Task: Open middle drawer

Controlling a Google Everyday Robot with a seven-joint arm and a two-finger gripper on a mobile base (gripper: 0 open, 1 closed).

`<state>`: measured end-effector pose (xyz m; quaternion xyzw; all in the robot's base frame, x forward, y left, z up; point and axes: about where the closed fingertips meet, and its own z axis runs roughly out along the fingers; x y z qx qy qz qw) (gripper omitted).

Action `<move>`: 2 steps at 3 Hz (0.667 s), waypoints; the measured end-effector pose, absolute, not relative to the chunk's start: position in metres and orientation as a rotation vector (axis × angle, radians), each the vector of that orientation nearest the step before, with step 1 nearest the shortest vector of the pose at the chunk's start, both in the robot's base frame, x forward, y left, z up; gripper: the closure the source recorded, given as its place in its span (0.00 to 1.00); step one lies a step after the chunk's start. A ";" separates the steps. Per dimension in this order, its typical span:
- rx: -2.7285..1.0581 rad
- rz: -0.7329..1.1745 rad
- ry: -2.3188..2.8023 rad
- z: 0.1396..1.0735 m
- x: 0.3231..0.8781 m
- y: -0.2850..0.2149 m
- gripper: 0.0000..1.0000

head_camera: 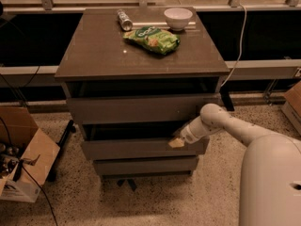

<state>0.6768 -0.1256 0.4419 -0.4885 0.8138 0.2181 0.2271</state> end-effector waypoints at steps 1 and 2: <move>-1.346 0.601 2.242 0.442 0.677 -0.126 0.04; -1.542 0.675 2.165 0.448 0.658 -0.123 0.00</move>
Offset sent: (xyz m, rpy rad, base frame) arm -0.0702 -0.0110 0.0323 -0.0182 0.0837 0.7328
